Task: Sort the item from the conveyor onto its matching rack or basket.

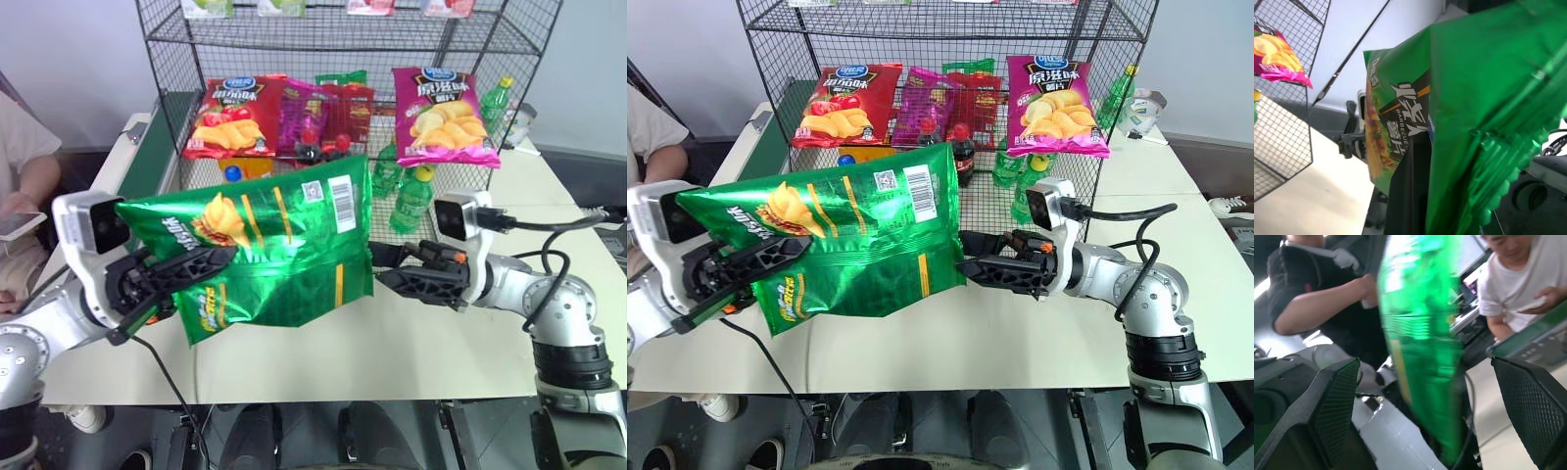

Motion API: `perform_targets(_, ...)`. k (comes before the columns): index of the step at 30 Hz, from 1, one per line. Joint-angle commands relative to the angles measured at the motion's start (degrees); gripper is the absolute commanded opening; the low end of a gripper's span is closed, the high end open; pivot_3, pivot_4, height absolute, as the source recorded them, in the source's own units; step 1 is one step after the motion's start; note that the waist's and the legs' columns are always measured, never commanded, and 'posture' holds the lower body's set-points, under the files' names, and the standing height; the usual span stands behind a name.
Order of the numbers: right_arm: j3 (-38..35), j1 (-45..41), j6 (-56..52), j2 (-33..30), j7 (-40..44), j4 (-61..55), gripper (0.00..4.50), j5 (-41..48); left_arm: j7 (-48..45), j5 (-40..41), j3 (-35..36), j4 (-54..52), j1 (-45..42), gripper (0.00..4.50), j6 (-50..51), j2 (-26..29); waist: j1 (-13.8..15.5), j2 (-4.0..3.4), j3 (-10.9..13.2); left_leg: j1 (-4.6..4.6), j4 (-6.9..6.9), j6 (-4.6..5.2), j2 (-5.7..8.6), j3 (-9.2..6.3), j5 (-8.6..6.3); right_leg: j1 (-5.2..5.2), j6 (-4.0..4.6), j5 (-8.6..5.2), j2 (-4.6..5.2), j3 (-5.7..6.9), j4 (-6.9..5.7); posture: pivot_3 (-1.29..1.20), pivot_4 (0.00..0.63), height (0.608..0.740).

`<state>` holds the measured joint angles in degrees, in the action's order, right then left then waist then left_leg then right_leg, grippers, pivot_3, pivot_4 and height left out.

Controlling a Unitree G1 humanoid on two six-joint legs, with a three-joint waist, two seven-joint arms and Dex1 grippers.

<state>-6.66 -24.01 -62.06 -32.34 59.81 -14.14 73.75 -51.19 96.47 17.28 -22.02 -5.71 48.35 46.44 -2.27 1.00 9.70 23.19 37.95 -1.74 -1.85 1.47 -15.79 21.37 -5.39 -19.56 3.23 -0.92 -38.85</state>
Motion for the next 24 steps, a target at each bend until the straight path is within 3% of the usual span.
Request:
perform_targets(1,1.15,-1.47,-0.42,1.27,-1.15,-2.4,4.5,1.81,-1.17,-2.5,-0.88,-0.19,-1.65,0.03,0.43,-1.85,0.01,0.0,0.0,0.0,0.0,0.0,0.0,0.0,0.0,0.0,0.0,0.0,0.0,-0.01,0.0,0.0,0.15,0.739)
perform_targets(12,4.72,-3.03,-2.66,2.0,-2.76,-2.32,4.5,1.34,-5.71,-12.67,-2.47,0.78,-1.57,0.03,0.44,-4.56,0.16,0.0,0.0,0.07,0.02,0.0,0.0,0.0,0.0,0.06,0.0,0.0,-0.01,-0.01,0.01,0.0,0.15,0.739)
perform_targets(15,5.43,-3.35,-3.42,1.77,-2.94,-1.73,3.75,0.83,-6.15,-14.74,-2.26,0.82,-1.71,0.0,-0.18,-5.6,0.18,0.0,0.0,0.08,0.02,0.0,0.0,0.0,0.0,0.06,0.0,0.0,0.0,-0.01,0.01,0.0,0.15,0.739)
perform_targets(23,5.66,-3.21,-2.7,2.75,-3.66,-1.21,0.02,-0.57,-7.07,-18.39,-2.05,0.92,-1.69,0.0,-0.79,-7.06,0.21,0.0,0.0,0.09,0.02,0.0,0.0,-0.01,0.0,0.06,0.0,0.0,0.0,-0.01,0.02,0.0,0.15,0.739)
perform_targets(24,5.63,-3.15,-2.5,2.72,-3.66,-1.23,0.02,-0.85,-6.22,-18.86,-1.89,1.0,-1.49,0.0,-0.46,-6.77,0.21,0.0,0.0,0.09,0.02,0.0,0.0,-0.01,0.0,0.06,0.0,0.0,0.01,-0.01,0.02,0.0,0.15,0.739)
